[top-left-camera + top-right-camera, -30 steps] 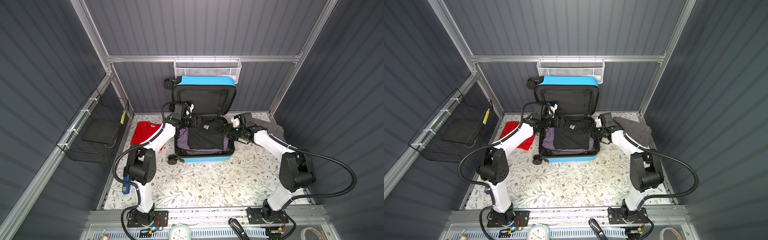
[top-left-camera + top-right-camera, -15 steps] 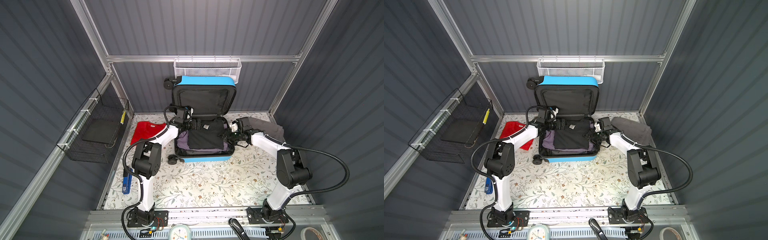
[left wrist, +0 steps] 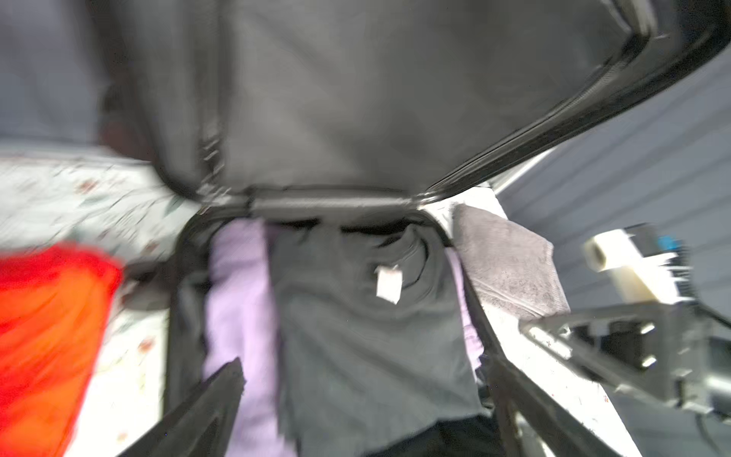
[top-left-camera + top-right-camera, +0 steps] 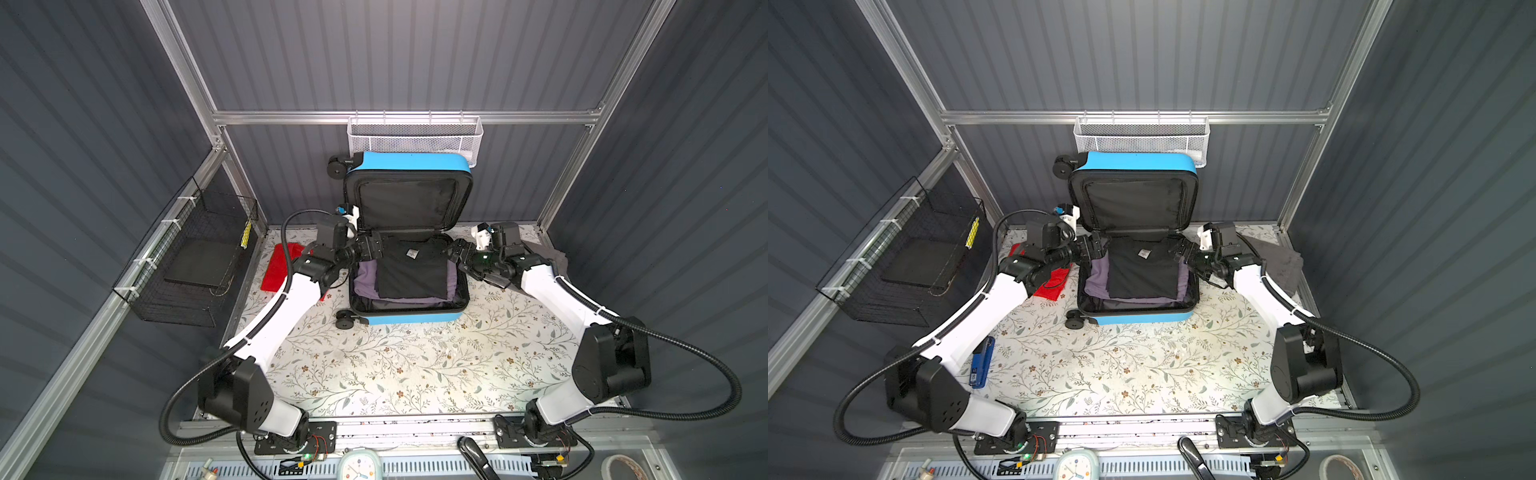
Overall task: Pack the luggage
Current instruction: 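Move the left gripper to the red T-shirt while the right gripper withdraws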
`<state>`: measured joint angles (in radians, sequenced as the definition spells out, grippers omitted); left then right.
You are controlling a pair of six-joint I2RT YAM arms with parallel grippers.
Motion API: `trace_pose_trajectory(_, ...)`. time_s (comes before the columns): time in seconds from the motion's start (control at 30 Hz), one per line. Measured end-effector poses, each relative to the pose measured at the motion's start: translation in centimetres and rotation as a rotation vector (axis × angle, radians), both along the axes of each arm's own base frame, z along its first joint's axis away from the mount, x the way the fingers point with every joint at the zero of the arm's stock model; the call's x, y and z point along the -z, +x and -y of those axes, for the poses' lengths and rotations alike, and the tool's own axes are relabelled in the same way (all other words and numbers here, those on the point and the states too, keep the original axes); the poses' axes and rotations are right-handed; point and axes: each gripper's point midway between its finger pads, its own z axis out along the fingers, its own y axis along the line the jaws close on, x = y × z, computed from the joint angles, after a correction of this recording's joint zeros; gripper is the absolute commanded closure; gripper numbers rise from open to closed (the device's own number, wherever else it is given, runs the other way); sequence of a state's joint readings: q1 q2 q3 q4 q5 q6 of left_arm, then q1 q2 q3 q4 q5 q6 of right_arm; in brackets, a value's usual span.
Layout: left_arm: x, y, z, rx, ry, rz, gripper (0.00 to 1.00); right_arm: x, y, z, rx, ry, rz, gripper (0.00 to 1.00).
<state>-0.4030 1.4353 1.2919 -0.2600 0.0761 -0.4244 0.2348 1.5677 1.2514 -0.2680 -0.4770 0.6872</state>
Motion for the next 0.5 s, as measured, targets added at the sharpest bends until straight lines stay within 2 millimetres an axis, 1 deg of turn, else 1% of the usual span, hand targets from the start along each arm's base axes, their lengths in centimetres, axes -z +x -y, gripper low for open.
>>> trace_pose_trajectory(0.03,0.6,-0.4,-0.8,-0.028,0.004,-0.020,0.00,-0.3,0.1,0.3,0.015,-0.008,0.005,0.01)
trace_pose_trajectory(0.13,3.5,-1.5,-3.7,-0.140,0.023,-0.111,0.00,-1.0,0.8,1.6,0.074,-0.040,0.009,0.01)
trace_pose_trajectory(0.23,6.7,-2.8,-6.9,-0.267,0.011,-0.208,0.00,-1.0,1.1,2.6,0.115,-0.038,-0.001,0.01)
trace_pose_trajectory(0.3,8.6,-3.5,-9.2,-0.353,-0.015,-0.268,0.00,-0.9,1.0,3.0,0.124,-0.001,-0.008,0.01)
trace_pose_trajectory(0.4,10.9,-3.9,-11.7,-0.459,-0.073,-0.343,0.00,-0.2,0.6,3.2,0.123,0.066,-0.024,0.02)
trace_pose_trajectory(0.5,12.9,-3.7,-13.4,-0.540,-0.120,-0.405,0.01,0.5,-0.3,2.5,0.090,0.140,-0.039,0.08)
